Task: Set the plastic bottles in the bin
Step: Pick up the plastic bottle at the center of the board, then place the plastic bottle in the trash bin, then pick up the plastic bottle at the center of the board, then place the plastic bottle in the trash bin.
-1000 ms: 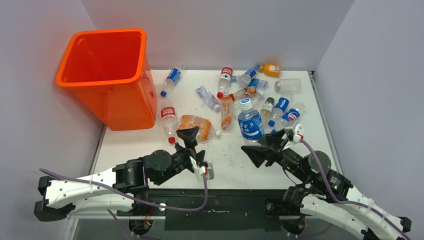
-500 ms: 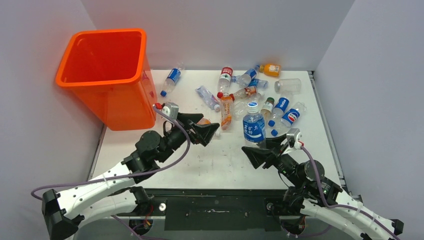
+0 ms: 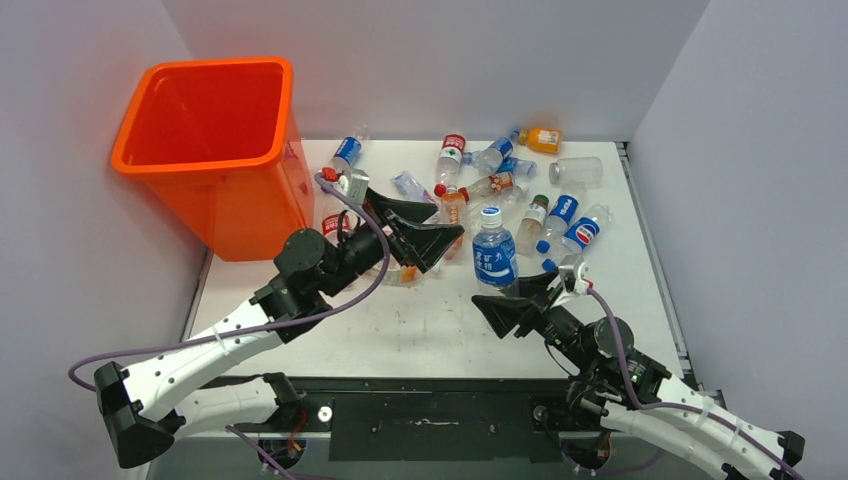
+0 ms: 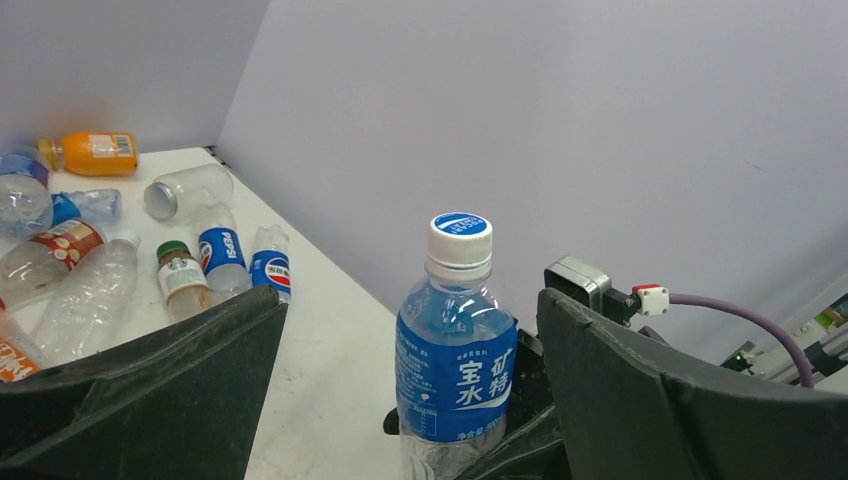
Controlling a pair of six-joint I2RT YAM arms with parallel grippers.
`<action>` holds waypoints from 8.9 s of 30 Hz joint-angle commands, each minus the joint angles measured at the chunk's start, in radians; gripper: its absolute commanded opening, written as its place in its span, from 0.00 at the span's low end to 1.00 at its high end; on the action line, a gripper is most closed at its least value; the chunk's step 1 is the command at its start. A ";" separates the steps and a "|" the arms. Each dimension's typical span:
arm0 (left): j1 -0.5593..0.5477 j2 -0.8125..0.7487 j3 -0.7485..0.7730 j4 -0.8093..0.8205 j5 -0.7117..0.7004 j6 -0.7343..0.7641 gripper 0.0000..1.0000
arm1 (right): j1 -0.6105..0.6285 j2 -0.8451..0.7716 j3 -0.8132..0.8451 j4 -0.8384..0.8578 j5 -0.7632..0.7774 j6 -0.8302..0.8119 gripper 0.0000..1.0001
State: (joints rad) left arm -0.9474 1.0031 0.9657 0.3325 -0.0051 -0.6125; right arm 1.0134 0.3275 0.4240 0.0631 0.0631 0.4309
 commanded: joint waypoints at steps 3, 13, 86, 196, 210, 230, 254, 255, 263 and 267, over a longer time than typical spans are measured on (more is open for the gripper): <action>0.001 0.090 0.127 -0.047 0.097 0.022 0.98 | -0.005 0.051 -0.006 0.095 -0.017 0.002 0.42; 0.000 0.183 0.201 -0.078 0.164 0.019 0.75 | -0.005 0.096 0.007 0.105 -0.029 -0.006 0.41; 0.060 0.387 0.827 -0.059 -0.778 1.129 0.96 | -0.006 0.281 0.098 -0.263 0.375 0.181 0.90; 0.109 -0.263 -0.343 0.131 0.363 -0.005 0.00 | -0.149 0.336 -0.004 0.371 -0.684 0.131 0.66; 0.118 -0.168 -0.307 0.227 0.707 -0.088 0.00 | -0.123 0.453 -0.004 0.511 -0.675 0.213 0.58; 0.117 -0.355 -0.181 -0.164 0.078 0.227 0.98 | 0.204 0.417 0.087 0.154 -0.131 -0.141 0.05; -0.054 -0.210 -0.051 -0.423 -0.031 0.395 0.75 | 0.322 0.500 0.114 0.153 0.115 -0.166 0.05; -0.056 -0.207 -0.053 -0.422 -0.030 0.395 0.72 | 0.323 0.500 0.114 0.154 0.113 -0.166 0.05; -0.064 -0.175 -0.052 -0.400 -0.011 0.395 0.33 | 0.340 0.507 0.116 0.151 0.118 -0.170 0.05; -0.066 -0.172 -0.062 -0.375 0.005 0.403 0.07 | 0.355 0.508 0.126 0.130 0.119 -0.167 0.47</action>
State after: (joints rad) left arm -1.0092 0.8268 0.8761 -0.0914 -0.0109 -0.2188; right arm 1.3445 0.8402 0.4938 0.1516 0.1753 0.2756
